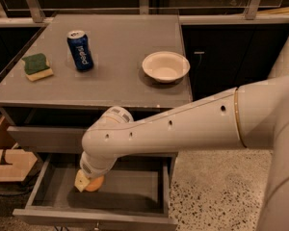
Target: Place orange into middle drawer
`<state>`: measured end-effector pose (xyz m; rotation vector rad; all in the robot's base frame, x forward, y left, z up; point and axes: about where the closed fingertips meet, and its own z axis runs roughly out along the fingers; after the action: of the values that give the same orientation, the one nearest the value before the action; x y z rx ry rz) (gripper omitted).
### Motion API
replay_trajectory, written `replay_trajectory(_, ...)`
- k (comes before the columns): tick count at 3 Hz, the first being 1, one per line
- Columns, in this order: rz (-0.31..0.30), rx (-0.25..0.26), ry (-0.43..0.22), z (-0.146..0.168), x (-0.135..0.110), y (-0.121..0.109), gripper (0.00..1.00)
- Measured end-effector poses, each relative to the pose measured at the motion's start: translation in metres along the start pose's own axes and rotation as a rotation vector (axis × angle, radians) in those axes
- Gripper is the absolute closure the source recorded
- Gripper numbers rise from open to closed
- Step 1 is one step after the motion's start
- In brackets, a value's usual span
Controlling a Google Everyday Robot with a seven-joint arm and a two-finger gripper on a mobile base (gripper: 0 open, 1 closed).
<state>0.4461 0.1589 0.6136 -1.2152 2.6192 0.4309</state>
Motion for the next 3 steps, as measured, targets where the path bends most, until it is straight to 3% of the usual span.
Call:
replay_trajectory(1,0.091,0.011,-0.018,0.024,0.009,-0.016,1.00)
replay_trajectory(2,0.140,0.016,-0.022,0.041,0.014,-0.025,1.00)
replay_trajectory(3,0.147,0.016,-0.024,0.041,0.014,-0.025,1.00)
